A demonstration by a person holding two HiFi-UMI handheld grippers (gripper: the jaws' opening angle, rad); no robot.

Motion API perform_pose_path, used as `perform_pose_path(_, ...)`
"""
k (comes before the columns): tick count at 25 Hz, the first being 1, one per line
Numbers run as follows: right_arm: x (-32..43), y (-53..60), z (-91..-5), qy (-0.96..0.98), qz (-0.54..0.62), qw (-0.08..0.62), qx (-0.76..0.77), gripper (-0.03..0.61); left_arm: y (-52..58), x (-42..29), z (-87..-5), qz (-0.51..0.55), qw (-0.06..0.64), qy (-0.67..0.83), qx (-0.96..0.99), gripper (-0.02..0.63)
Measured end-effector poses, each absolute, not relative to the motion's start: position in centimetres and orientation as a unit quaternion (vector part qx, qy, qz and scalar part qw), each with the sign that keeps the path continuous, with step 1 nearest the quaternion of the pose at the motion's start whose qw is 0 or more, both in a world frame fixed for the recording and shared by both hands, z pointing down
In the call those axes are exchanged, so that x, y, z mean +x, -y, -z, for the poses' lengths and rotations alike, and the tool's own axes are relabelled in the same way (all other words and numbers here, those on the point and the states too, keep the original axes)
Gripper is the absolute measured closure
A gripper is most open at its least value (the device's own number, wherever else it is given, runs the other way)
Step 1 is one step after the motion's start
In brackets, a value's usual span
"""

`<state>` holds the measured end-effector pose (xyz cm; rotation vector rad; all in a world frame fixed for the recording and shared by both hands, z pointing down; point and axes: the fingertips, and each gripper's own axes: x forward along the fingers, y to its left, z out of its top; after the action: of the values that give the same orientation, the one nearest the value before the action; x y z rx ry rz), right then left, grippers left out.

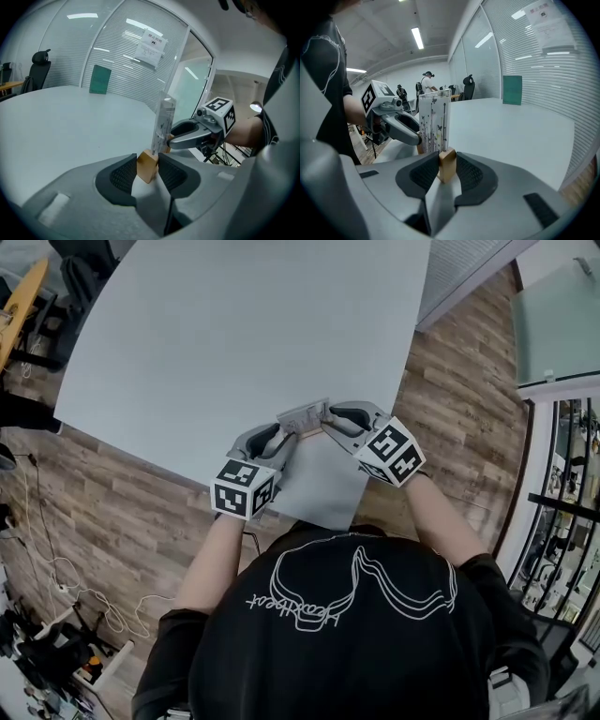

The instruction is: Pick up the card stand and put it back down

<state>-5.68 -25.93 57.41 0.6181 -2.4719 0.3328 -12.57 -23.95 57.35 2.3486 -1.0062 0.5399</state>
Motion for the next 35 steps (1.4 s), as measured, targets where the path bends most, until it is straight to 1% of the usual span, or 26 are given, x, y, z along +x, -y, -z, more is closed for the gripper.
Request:
perform_pose_path(13, -5.4, 26.4, -57.4, 0.919, -0.136, 0.272, 0.252, 0.463, 24.7, -12.4, -57.2, -0.205, 0.258, 0.387, 0.861, 0.474)
perform_pose_path(23, -4.8, 25.7, -55.8, 0.922, -0.131, 0.258, 0.257, 0.462, 24.2, -12.0, -55.4, -0.198, 0.253, 0.404, 0.857, 0.477)
perform_pose_path(27, -5.1, 24.8, -53.8, 0.926, -0.121, 0.251, 0.256, 0.462, 23.4, -12.4, -53.5, -0.190, 0.249, 0.418, 0.853, 0.482)
perform_pose_path(35, -4.9, 22.2, -48.7, 0.932, -0.110, 0.231, 0.258, 0.462, 20.7, -12.2, -48.2, -0.172, 0.221, 0.436, 0.855, 0.482)
